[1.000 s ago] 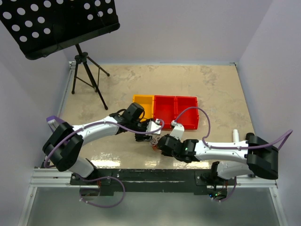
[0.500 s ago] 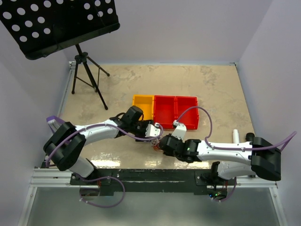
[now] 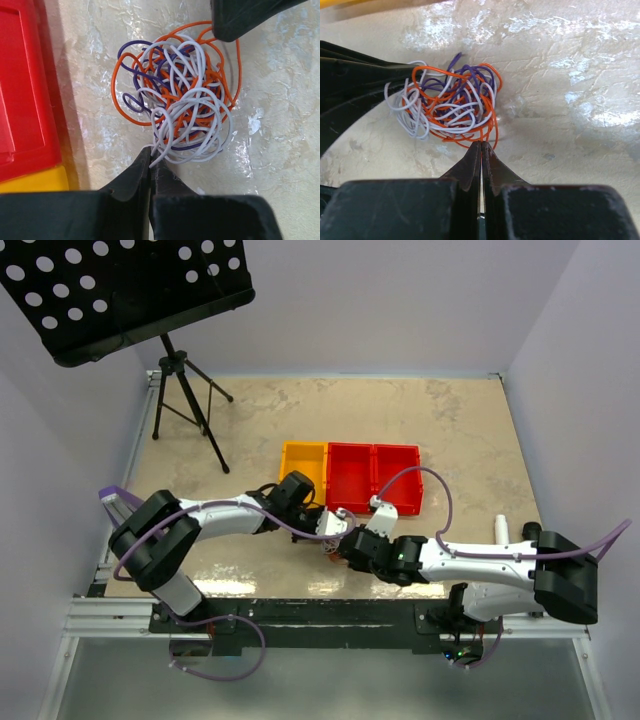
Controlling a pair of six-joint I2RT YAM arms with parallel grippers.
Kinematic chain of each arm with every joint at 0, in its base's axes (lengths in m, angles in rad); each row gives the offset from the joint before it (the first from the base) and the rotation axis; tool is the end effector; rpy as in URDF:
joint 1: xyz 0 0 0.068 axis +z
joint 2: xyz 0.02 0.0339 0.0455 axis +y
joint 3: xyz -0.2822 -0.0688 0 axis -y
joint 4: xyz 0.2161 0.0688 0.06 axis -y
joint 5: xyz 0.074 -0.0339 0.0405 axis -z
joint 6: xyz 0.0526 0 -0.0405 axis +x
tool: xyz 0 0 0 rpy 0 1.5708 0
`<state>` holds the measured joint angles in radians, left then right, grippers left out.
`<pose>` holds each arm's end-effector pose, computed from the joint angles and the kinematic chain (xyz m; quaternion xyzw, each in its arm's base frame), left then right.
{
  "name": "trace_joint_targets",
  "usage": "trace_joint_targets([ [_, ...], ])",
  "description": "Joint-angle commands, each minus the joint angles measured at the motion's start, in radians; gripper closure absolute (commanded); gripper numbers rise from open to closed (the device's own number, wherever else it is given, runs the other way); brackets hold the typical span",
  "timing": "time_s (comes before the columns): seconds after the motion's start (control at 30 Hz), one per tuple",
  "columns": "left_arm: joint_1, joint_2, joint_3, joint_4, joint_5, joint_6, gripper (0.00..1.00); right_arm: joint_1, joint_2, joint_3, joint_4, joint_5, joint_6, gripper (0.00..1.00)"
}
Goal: Untangle the cables
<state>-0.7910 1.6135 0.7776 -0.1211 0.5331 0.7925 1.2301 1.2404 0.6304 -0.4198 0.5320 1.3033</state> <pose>0.1850 -0.2251 0.1778 0.7103 0.5895 -0.2509 0.2916 0.0924 0.1809 0.2035 0.1042 0.9266 0.1701 0.3189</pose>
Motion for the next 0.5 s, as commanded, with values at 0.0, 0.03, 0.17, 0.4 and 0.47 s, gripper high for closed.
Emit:
trace_joint_targets([
  [0.0, -0.002, -0.065, 0.034, 0.0, -0.027, -0.042, 1.0, 0.0, -0.041, 0.034, -0.062, 0.054, 0.05, 1.0],
  [0.03, -0.002, -0.09, 0.037, -0.008, -0.045, -0.053, 1.0, 0.0, -0.054, 0.035, -0.072, 0.063, 0.054, 1.0],
  [0.17, 0.024, -0.167, 0.104, -0.11, -0.096, -0.14, 1.0, -0.001, -0.093, 0.048, -0.109, 0.089, 0.074, 1.0],
  [0.4, 0.087, -0.323, 0.202, -0.339, -0.071, -0.231, 1.0, -0.003, -0.119, 0.092, -0.175, 0.158, 0.085, 1.0],
  [0.47, 0.098, -0.372, 0.212, -0.388, -0.088, -0.246, 1.0, -0.004, -0.128, 0.123, -0.217, 0.196, 0.09, 1.0],
])
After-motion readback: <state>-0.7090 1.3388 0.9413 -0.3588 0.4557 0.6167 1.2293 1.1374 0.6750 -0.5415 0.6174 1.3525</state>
